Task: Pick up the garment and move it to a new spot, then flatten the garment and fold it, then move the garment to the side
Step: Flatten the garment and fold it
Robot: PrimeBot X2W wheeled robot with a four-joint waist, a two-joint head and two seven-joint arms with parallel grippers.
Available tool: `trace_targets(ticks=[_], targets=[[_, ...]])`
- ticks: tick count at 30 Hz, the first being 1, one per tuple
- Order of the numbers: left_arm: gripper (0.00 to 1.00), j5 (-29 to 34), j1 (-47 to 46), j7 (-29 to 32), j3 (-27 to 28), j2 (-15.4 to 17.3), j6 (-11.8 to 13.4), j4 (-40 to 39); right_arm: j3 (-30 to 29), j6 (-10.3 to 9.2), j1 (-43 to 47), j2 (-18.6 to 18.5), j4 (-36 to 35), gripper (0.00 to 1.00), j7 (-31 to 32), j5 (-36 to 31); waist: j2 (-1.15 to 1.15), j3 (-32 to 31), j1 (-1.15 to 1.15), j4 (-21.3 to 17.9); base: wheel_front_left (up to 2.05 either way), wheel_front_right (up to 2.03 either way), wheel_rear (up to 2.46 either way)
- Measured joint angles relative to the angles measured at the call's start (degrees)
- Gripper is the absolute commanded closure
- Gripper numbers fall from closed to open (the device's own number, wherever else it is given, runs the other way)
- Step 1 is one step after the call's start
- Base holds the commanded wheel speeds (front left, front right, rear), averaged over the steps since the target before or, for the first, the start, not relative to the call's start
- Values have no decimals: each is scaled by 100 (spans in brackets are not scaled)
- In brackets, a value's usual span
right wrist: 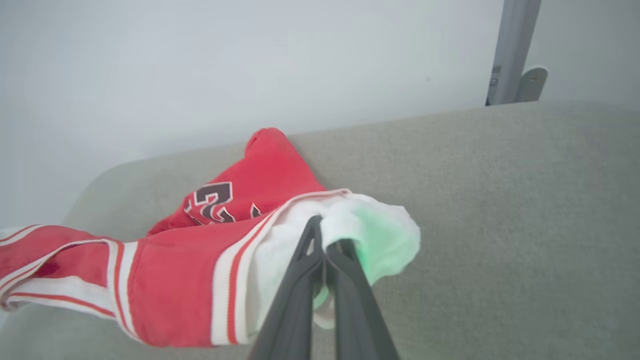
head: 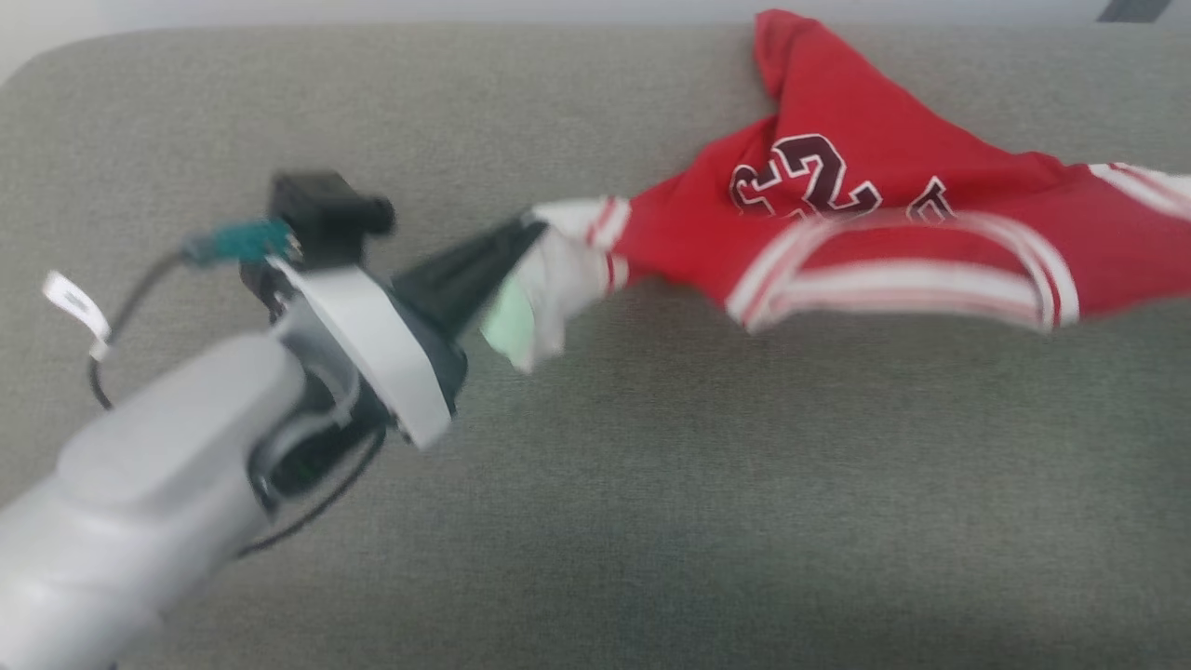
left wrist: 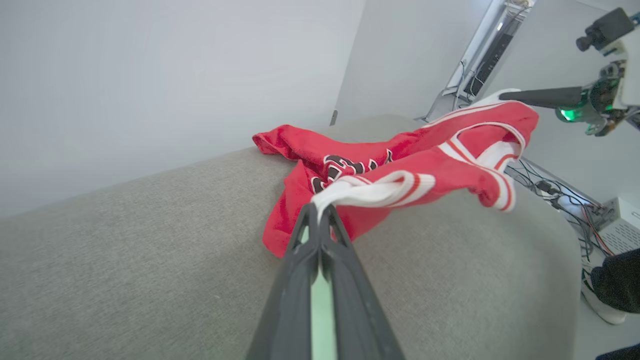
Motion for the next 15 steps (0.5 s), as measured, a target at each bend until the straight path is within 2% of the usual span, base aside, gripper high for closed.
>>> trace_targets(ticks=[3, 5, 11, 14, 15], targets=[[100, -199, -285, 75, 176, -137, 45, 331, -231, -1, -524, 333, 221, 100, 42, -25, 0, 114, 0, 57, 0, 0, 0], [100, -314, -571, 118, 320, -357, 44, 687, -249, -1, -1049, 622, 500, 100, 48, -191, 0, 239, 0, 80, 0, 0, 0], [100, -635, -1862, 236, 809, -1048, 40, 2118, -137, -1, -3314, 1599, 1858, 100, -114, -1038, 0, 658, 0, 88, 0, 0, 0], [100, -656, -2764, 166, 1136, -1295, 73, 2894, -97, -1, -4507, 1964, 2518, 100, -364, -1493, 0, 836, 0, 46, 0, 0, 0], [100, -656, -2764, 166, 1136, -1295, 73, 2894, -97, -1, -4507, 1964, 2518, 100, -364, -1493, 0, 836, 0, 46, 0, 0, 0]])
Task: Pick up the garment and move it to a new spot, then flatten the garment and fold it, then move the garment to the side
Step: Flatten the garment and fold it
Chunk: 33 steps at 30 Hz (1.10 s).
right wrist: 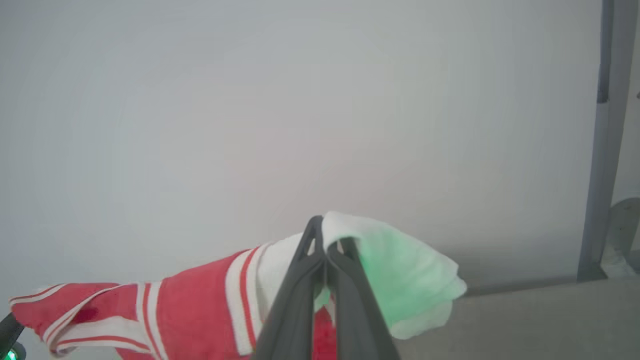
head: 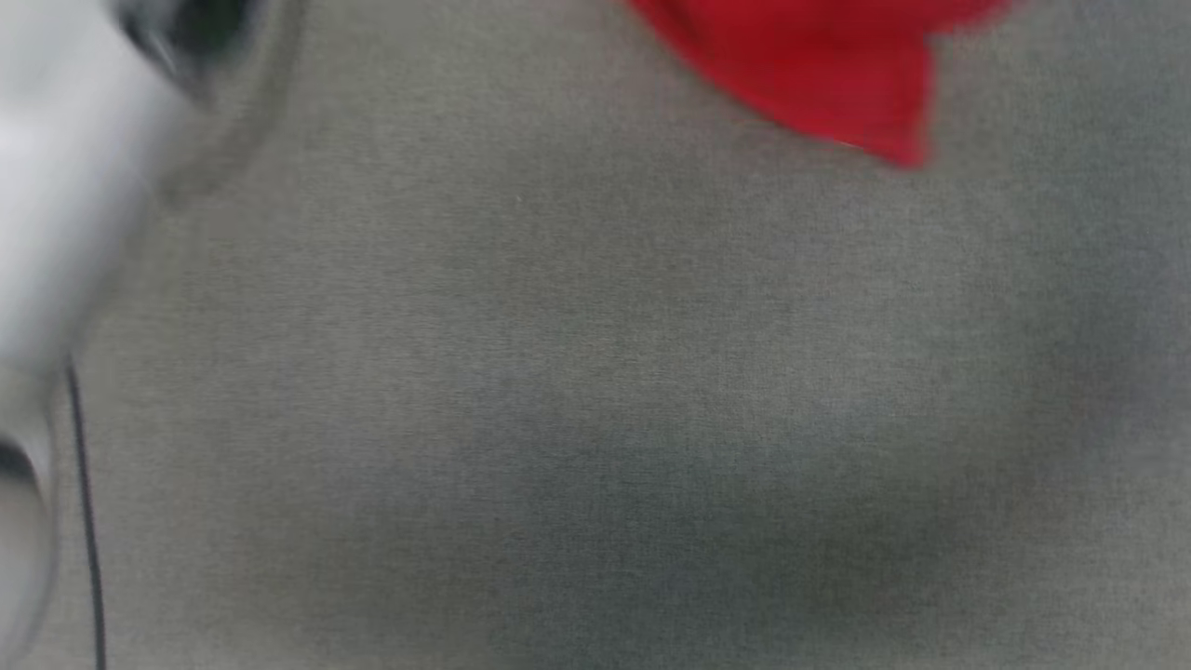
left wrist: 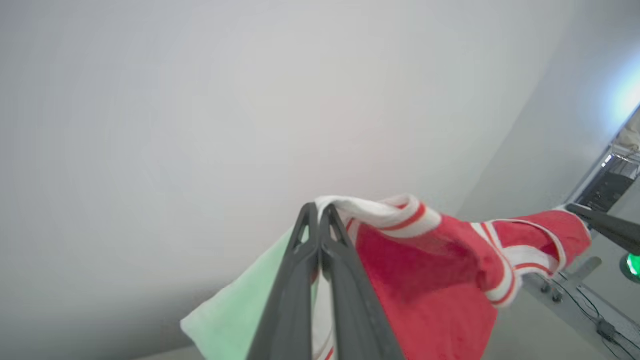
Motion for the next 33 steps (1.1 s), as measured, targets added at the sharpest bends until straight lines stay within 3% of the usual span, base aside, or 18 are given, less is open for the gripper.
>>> trace_targets(ticks=[3, 7, 10, 14, 19, 25, 33], targets=[[100, 2, -905, -238, 302, -197, 148, 660, -135, 1, -1060, 216, 642, 100, -421, -358, 0, 113, 0, -81, 0, 0, 0], [100, -44, -1825, -530, 713, -456, 157, 1279, -198, 1, -2023, 319, 1254, 100, -1032, -690, 0, 160, 0, -175, 0, 0, 0], [100, -66, -2203, -633, 870, -535, 75, 1502, -124, 7, -2401, 278, 1607, 100, -1343, -828, 0, 135, 0, -197, 0, 0, 0], [100, -122, -1976, -616, 811, -623, -37, 1571, 268, 7, -2263, 143, 1730, 100, -1366, -792, 0, 98, 0, -188, 0, 0, 0], [100, -524, -608, -375, 545, -428, -58, 672, 795, 1, -1173, -179, 1347, 100, -1083, -318, 0, 113, 0, -145, 0, 0, 0], [100, -1047, 1689, 104, -79, 253, -58, -946, 1304, 1, 931, -797, 26, 100, -464, 649, 0, 51, 0, -120, 0, 0, 0], [100, -1513, 3859, -116, -510, 1056, -59, -2637, 1053, 1, 3828, -1496, -1462, 100, 0, 1581, 0, -250, 0, -119, 0, 0, 0]])
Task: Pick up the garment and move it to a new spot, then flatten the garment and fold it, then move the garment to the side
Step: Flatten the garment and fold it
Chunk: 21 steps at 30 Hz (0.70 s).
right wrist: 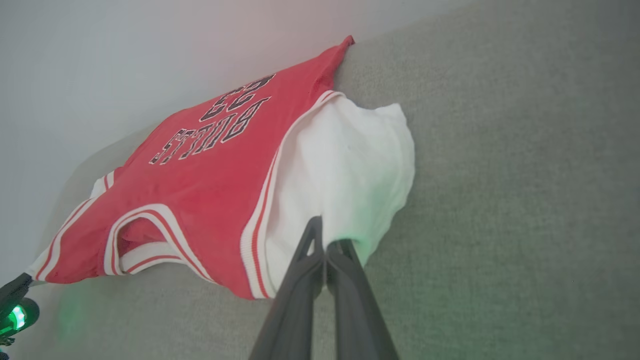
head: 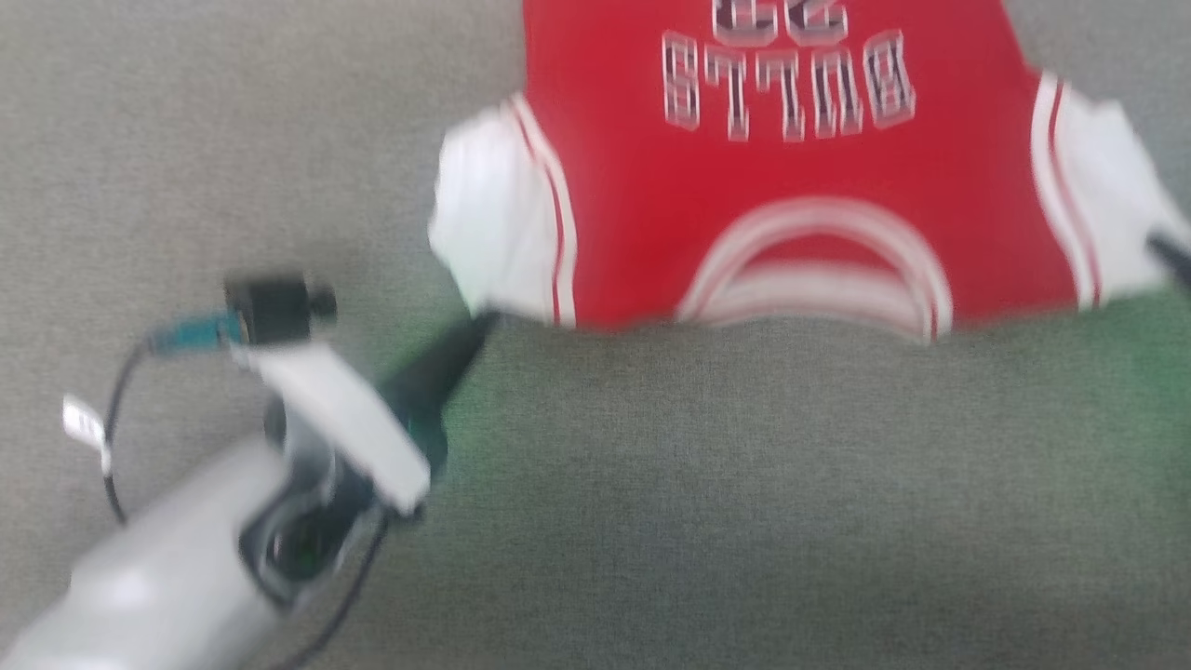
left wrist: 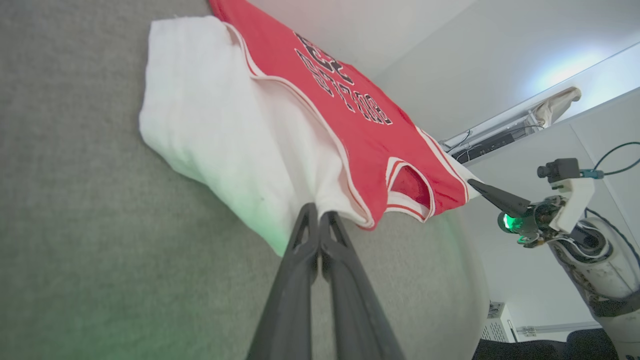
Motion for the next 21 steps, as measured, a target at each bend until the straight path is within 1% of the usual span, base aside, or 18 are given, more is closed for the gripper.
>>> trace_targets(ticks=[5, 8, 9, 10, 16, 19, 21], targets=[[100, -46, 842, -96, -269, 464, 0, -743, -343, -1, 1307, -108, -657, 100, 221, 223, 0, -265, 0, 29, 0, 0, 0], [100, -102, 1260, -147, -359, 814, 0, -1202, -589, 0, 1960, -125, -1036, 100, 318, 253, 0, -401, 0, 51, 0, 0, 0], [100, -119, 1393, -177, -368, 931, 0, -1355, -668, 0, 2181, -119, -1159, 100, 344, 253, 0, -438, 0, 60, 0, 0, 0], [100, -120, 1683, -264, -390, 1184, 0, -1669, -811, -1, 2596, -93, -1424, 100, 457, 281, 0, -497, 0, 70, 0, 0, 0], [100, -90, 2475, -476, -358, 1824, -3, -2471, -1334, 0, 3729, 74, -2048, 100, 818, 302, 0, -571, 0, 85, 0, 0, 0], [100, -26, 2762, -523, -304, 2008, 8, -2719, -1655, 0, 4161, 190, -2388, 100, 971, 334, 0, -579, 0, 108, 0, 0, 0], [100, 45, 2827, -539, -216, 2018, 102, -2766, -1825, 0, 4311, 318, -2559, 100, 1005, 310, 0, -568, 0, 127, 0, 0, 0]])
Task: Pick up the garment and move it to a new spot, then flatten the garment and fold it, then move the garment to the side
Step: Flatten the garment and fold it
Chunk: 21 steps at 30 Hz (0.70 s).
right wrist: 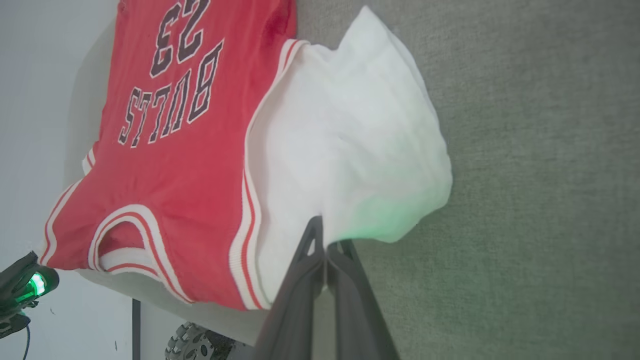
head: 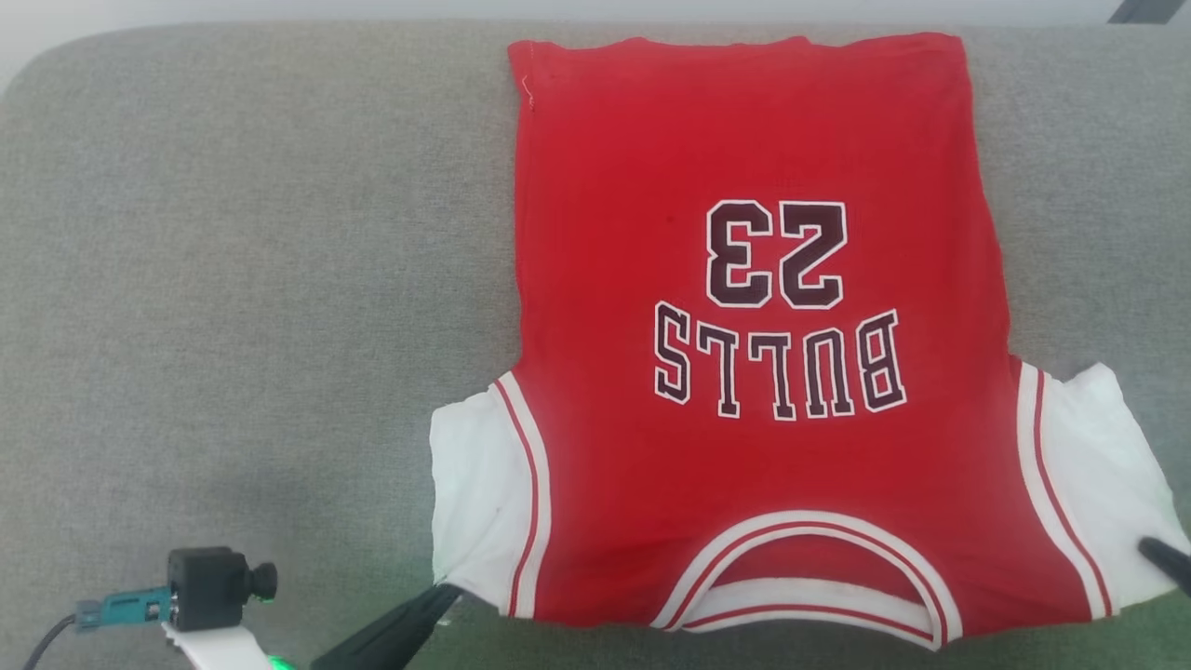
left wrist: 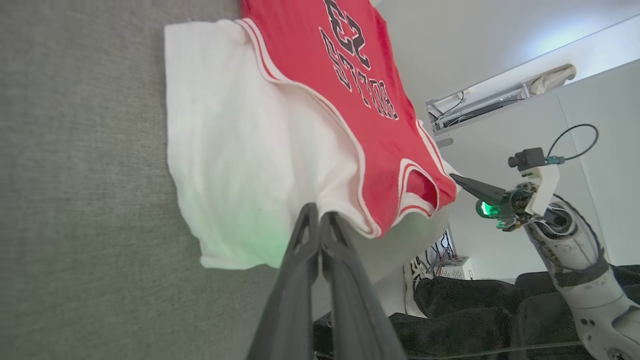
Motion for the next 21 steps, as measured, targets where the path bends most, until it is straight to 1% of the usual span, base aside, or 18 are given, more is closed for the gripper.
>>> trace_targets(ticks=[2, 4, 6, 8, 10, 12, 14, 17, 21], targets=[[100, 90, -13, -10, 68, -134, 54, 53, -103, -1, -29, 143, -41, 100, 15, -81, 0, 24, 0, 15, 0, 0, 0], [100, 149, -91, 25, 31, -346, 58, 233, -30, -1, -189, 214, -15, 100, 121, -225, 0, 49, 0, 15, 0, 0, 0], [100, 165, -262, 152, -26, -597, 55, 525, 164, 0, -452, 289, 97, 100, 290, -372, 0, 64, 0, 18, 0, 0, 0], [100, 247, -422, 311, -118, -794, 60, 898, 372, -1, -675, 310, 334, 100, 410, -643, 0, 80, 0, 18, 0, 0, 0], [100, 268, -542, 412, -194, -1062, 59, 1285, 603, -1, -887, 367, 616, 100, 514, -858, 0, 112, 0, 14, 0, 0, 0], [100, 290, -644, 504, -291, -1318, 47, 1636, 903, -1, -1009, 304, 857, 100, 531, -1298, 0, 154, 0, 18, 0, 0, 0], [100, 336, -732, 539, -348, -1507, 25, 1972, 1126, 5, -1131, 249, 1025, 100, 450, -1564, 0, 206, 0, 19, 0, 0, 0], [100, 578, -839, 514, -442, -1688, 34, 2416, 1440, 15, -1263, 122, 1203, 100, 252, -1852, 0, 271, 0, 9, 0, 0, 0], [100, 573, -837, 353, -420, -1880, -9, 2688, 1733, 40, -1362, -25, 1327, 100, -47, -2033, 0, 314, 0, -55, 0, 0, 0]])
